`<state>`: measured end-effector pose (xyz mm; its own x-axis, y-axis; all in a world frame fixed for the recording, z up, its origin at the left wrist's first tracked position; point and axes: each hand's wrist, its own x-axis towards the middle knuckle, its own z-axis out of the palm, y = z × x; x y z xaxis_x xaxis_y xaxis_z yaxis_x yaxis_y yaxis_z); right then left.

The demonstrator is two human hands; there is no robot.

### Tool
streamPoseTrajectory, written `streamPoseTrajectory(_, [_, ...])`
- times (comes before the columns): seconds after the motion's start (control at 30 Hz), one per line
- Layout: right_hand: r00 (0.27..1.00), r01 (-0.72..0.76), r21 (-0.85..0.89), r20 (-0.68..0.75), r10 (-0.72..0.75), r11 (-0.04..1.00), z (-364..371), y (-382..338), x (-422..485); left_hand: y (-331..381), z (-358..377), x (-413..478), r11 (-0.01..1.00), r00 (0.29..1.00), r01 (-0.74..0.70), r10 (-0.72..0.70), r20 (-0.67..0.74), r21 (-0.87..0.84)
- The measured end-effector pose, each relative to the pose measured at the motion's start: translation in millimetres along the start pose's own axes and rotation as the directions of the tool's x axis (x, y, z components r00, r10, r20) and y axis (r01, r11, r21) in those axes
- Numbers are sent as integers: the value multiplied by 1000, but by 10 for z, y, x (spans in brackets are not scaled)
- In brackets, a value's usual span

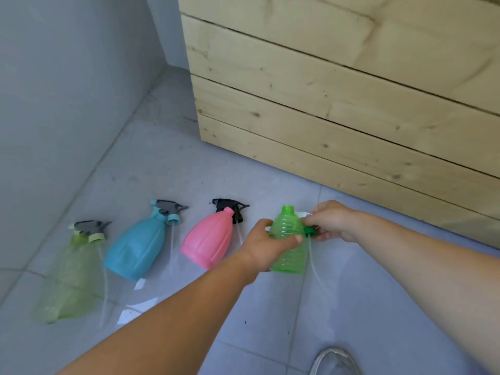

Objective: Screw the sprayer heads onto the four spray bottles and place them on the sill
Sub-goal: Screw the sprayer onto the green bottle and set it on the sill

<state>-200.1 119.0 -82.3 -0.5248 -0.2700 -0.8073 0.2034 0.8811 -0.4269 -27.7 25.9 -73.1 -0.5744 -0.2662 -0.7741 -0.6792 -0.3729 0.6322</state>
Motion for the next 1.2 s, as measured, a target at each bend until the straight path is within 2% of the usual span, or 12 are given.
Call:
streamPoseTrajectory(0.23, [959, 255, 87, -153, -240, 963, -414, -546, -786, 365, -247, -844, 986, 988, -136, 142, 66, -93])
streamPoseTrajectory(0.4, [893, 444, 147, -157, -422, 884, -464, -910, -1651, 536, -456, -1610, 967, 966, -238, 246, 77, -95])
streamPoseTrajectory(0.57, [806, 592, 202, -132, -578, 780, -451, -1122, -2538, 665, -692, -2485, 949, 948, -315, 315, 50, -7])
streamPoseTrajectory(0.7, [713, 701, 212, -176, -678, 681, -439, -1243, -3225, 651, -870, -3154, 924, 923, -383, 383, 39, 6])
streamPoseTrajectory(0.83, [623, 776, 308, -238, -745, 550, -372, -1353, -3766, 487, -1014, -3633, 907, 906, -421, 421, 40, -16])
streamPoseTrajectory(0.97, [548, 814, 453, -390, -740, 364, -223, -1439, -4196, 272, -1182, -3968, 884, 884, -468, 468, -18, 6])
streamPoseTrajectory(1.07, [517, 815, 531, -484, -706, 232, -91, -1410, -4365, 195, -1279, -4122, 868, 868, -496, 495, -50, -12])
streamPoseTrajectory(1.2, [491, 819, 553, -537, -686, 153, 35, -1382, -4428, 158, -1334, -4214, 868, 868, -496, 493, -60, -31])
